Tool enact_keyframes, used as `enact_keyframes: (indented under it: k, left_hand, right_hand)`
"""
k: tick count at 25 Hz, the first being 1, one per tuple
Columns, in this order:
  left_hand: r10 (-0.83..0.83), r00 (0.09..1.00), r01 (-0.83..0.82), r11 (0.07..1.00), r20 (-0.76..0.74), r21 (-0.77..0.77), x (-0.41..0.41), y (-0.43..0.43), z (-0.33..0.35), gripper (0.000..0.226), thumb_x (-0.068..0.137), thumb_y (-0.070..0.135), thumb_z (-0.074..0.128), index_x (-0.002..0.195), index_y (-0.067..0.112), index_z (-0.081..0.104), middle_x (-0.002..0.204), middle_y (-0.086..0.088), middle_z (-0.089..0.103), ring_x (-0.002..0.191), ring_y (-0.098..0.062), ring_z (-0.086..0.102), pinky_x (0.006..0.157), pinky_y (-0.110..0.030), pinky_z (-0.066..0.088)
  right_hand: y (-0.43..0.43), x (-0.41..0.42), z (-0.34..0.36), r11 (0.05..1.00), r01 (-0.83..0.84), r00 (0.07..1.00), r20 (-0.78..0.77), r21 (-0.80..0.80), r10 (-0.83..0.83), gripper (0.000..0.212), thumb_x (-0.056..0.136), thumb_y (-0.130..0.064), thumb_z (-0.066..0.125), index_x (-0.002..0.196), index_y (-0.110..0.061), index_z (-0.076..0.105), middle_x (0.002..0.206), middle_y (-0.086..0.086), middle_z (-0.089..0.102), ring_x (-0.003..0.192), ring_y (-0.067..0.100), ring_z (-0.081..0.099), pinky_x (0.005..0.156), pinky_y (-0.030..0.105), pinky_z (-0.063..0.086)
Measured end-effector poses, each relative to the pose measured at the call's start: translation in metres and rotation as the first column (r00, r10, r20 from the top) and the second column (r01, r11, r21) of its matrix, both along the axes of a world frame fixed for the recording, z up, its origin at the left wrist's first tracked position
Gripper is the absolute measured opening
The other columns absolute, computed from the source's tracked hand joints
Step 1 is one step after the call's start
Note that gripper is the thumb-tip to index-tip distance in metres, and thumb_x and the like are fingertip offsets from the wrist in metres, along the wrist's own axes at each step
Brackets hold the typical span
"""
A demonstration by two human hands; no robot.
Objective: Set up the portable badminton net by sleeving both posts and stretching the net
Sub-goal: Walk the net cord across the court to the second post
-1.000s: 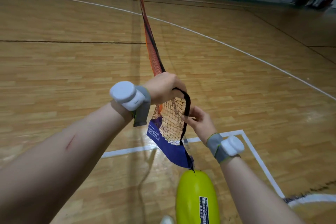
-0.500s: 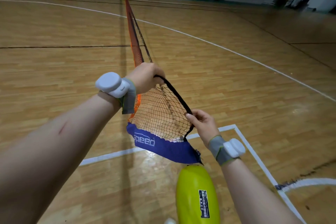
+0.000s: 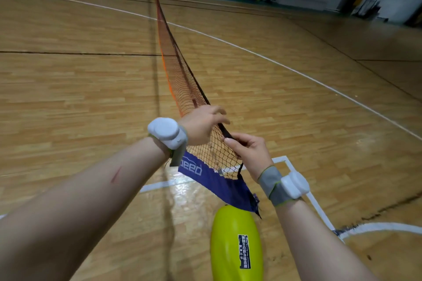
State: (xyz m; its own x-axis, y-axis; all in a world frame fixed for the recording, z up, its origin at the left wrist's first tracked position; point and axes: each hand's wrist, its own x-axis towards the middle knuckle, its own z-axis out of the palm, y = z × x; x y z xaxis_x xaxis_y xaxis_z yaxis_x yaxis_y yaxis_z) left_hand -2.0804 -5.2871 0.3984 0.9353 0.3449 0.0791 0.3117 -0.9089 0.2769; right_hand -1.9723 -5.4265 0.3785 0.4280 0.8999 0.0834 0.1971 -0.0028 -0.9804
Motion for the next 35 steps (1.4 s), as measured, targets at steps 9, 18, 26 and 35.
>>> enact_keyframes:
  k: [9, 18, 26, 35]
  left_hand:
    - [0.115, 0.992, -0.105, 0.980, 0.055, -0.169, -0.008, -0.048, 0.011, 0.020, 0.090, 0.027, 0.053, 0.095, 0.012, 0.065, 0.089, -0.009, 0.064, 0.087, -0.027, 0.058, 0.081, -0.042, 0.047]
    - [0.193, 0.930, -0.151, 0.977, 0.312, -0.152, -0.016, -0.085, 0.046, 0.022, 0.091, 0.024, 0.053, 0.095, 0.006, 0.066, 0.085, -0.009, 0.065, 0.083, -0.025, 0.056, 0.076, -0.034, 0.041]
    - [0.290, 0.942, -0.276, 0.956, 0.170, -0.103, -0.025, -0.113, 0.030, 0.021, 0.093, 0.022, 0.050, 0.092, 0.005, 0.062, 0.089, -0.013, 0.062, 0.087, -0.026, 0.054, 0.076, -0.033, 0.039]
    - [0.371, 0.929, -0.368, 0.924, 0.011, -0.101, -0.045, -0.109, 0.007, 0.019, 0.094, 0.016, 0.047, 0.106, 0.008, 0.060, 0.108, -0.010, 0.063, 0.103, -0.029, 0.056, 0.085, -0.039, 0.046]
  right_hand:
    - [-0.023, 0.006, -0.005, 0.999, -0.008, 1.000, 0.001, -0.052, 0.008, 0.025, 0.079, 0.004, 0.066, 0.080, -0.019, 0.055, 0.073, -0.005, 0.058, 0.070, 0.006, 0.056, 0.070, 0.017, 0.046]
    - [-0.056, 0.015, -0.023, 0.994, -0.028, 0.999, 0.037, -0.108, 0.033, 0.024, 0.081, 0.002, 0.064, 0.072, -0.019, 0.056, 0.073, -0.002, 0.057, 0.072, 0.009, 0.055, 0.074, 0.017, 0.045]
    - [-0.089, 0.020, -0.028, 0.996, -0.045, 0.997, 0.066, -0.080, 0.050, 0.021, 0.082, -0.007, 0.066, 0.069, -0.022, 0.059, 0.058, -0.015, 0.056, 0.054, -0.004, 0.049, 0.055, 0.009, 0.041]
    - [-0.106, 0.000, 0.003, 0.995, -0.102, 0.987, 0.119, -0.019, 0.104, 0.023, 0.079, -0.001, 0.067, 0.067, -0.016, 0.056, 0.043, -0.017, 0.052, 0.040, -0.003, 0.042, 0.043, 0.007, 0.032]
